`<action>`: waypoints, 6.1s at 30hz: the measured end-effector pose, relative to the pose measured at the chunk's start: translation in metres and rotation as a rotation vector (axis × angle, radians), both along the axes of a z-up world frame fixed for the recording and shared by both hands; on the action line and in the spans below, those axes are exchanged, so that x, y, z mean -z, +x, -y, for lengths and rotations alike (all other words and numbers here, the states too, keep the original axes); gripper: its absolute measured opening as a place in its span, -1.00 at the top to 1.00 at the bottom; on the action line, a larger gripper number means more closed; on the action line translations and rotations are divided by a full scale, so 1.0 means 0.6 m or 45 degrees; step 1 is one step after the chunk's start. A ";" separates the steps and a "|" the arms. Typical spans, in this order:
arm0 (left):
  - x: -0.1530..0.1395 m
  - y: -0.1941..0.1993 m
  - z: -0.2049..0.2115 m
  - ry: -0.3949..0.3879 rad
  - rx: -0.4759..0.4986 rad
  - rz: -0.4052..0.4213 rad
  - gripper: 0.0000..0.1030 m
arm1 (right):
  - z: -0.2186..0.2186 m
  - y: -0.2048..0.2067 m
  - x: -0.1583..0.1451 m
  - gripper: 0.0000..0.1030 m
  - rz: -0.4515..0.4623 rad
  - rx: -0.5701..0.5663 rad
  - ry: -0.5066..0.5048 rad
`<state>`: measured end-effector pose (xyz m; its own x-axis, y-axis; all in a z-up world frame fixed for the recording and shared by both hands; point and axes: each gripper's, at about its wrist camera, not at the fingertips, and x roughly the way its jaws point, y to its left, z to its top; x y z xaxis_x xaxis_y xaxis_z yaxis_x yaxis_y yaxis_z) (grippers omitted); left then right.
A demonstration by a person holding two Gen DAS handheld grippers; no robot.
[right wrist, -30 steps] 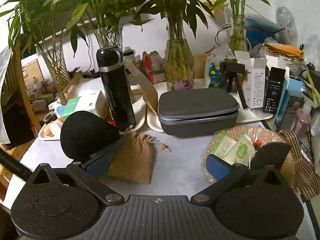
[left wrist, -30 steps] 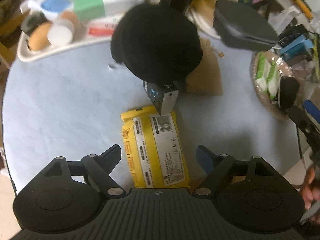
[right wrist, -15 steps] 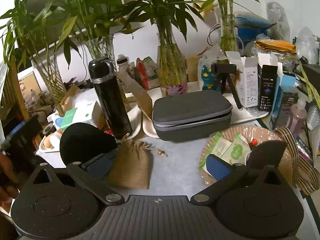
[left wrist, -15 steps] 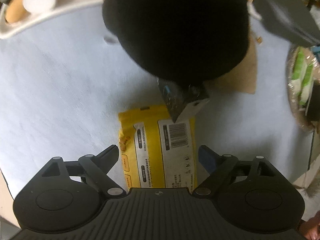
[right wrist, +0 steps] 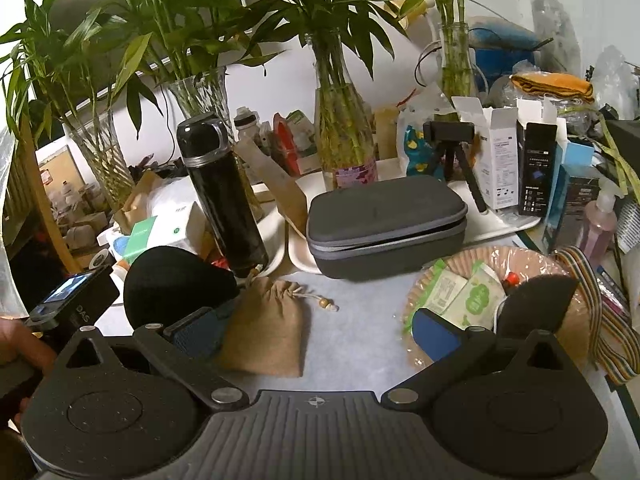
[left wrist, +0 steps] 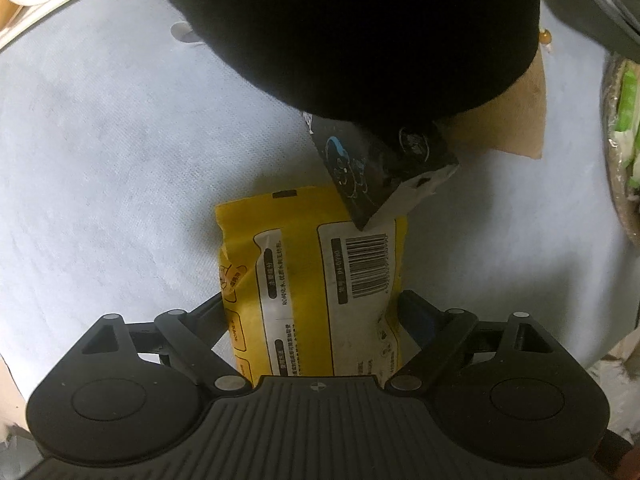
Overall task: Organize soft objects
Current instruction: 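Close the left tool on the yellow wipes pack, then lift the yellow pack with the left tool while the right grasps the brown burlap pouch, then carry the pouch and yellow pack over the box and open both tools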
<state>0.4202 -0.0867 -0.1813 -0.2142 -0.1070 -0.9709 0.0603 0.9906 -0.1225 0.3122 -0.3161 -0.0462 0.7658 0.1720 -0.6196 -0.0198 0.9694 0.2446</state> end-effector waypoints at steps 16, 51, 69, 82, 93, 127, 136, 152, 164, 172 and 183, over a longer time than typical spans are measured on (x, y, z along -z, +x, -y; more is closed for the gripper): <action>-0.051 0.007 -0.031 -0.044 0.006 0.044 -0.13 | -0.003 -0.001 0.000 -1.00 0.003 -0.007 -0.004; -0.024 -0.033 -0.163 0.064 0.164 0.261 -0.20 | -0.027 0.016 0.009 -1.00 0.015 -0.071 -0.112; -0.149 -0.164 -0.271 -0.011 -0.024 0.747 -0.19 | -0.075 0.092 0.069 -1.00 -0.050 -0.267 -0.178; -0.224 -0.207 -0.310 -0.141 -0.130 1.013 -0.19 | -0.116 0.170 0.157 -0.78 -0.183 -0.319 -0.252; -0.274 -0.257 -0.296 -0.267 -0.147 1.121 -0.19 | -0.126 0.219 0.226 0.26 -0.295 -0.271 -0.239; -0.340 -0.352 -0.196 -0.386 -0.002 1.163 -0.19 | -0.083 0.013 -0.065 0.96 0.054 -0.368 -0.164; -0.362 -0.384 -0.171 -0.391 0.045 1.158 -0.19 | -0.070 -0.068 -0.148 0.96 0.105 -0.395 -0.152; -0.365 -0.431 -0.165 -0.349 0.038 1.057 -0.19 | -0.077 -0.216 -0.233 0.95 0.168 -0.482 -0.121; -0.373 -0.458 -0.166 -0.350 0.048 1.061 -0.19 | -0.126 -0.283 -0.227 0.95 0.092 -0.649 0.022; -0.378 -0.467 -0.168 -0.346 0.066 1.061 -0.19 | -0.119 -0.288 -0.144 -0.54 -0.091 -0.597 -0.082; -0.373 -0.464 -0.144 -0.317 0.133 1.070 -0.19 | -0.104 -0.315 -0.146 -0.93 -0.045 -0.600 -0.096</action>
<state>0.1421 -0.0003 0.0428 0.5398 -0.3565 -0.7625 0.3165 0.9254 -0.2086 0.1234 -0.2538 0.0413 0.5933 0.4491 -0.6681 -0.4543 0.8719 0.1826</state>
